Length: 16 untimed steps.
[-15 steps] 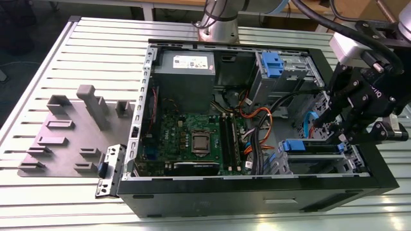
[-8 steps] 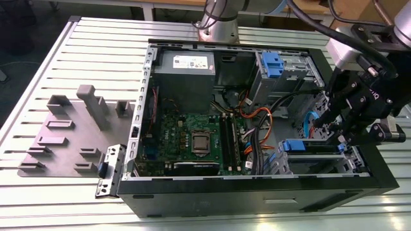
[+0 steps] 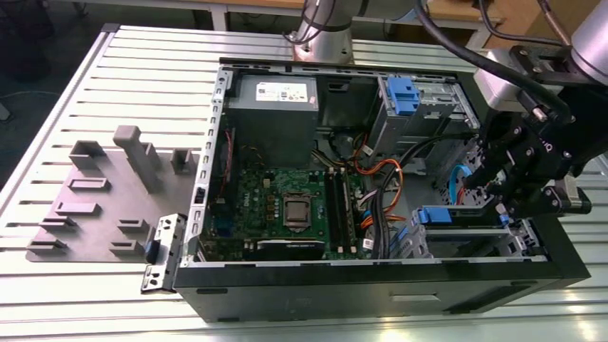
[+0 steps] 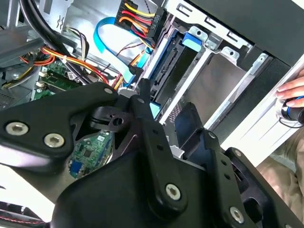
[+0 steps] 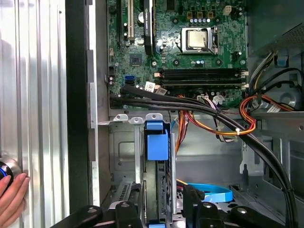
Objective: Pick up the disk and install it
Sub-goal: 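Insert the disk into the insertion slot, then insert the first disk wire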
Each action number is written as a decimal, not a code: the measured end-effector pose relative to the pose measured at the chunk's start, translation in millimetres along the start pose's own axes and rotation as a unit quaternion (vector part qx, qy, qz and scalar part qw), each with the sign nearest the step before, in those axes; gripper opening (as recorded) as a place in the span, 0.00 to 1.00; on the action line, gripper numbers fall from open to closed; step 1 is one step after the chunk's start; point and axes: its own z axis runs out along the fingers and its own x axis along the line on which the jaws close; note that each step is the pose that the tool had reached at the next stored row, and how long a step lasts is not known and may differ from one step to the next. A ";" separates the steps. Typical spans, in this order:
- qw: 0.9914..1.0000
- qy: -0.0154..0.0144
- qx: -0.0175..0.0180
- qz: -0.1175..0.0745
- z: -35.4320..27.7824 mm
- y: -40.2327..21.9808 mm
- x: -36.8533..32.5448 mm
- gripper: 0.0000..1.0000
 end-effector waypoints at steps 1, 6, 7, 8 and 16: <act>1.000 0.000 0.000 0.001 0.4 0.0 -0.1 0.48; 1.000 0.000 0.000 0.015 1.3 0.1 -1.5 0.48; 1.000 0.000 0.000 0.016 1.5 0.1 -2.3 0.48; 1.000 0.000 0.000 0.016 1.5 0.1 -2.5 0.48; 1.000 -0.003 0.000 0.016 1.7 0.1 -2.7 0.48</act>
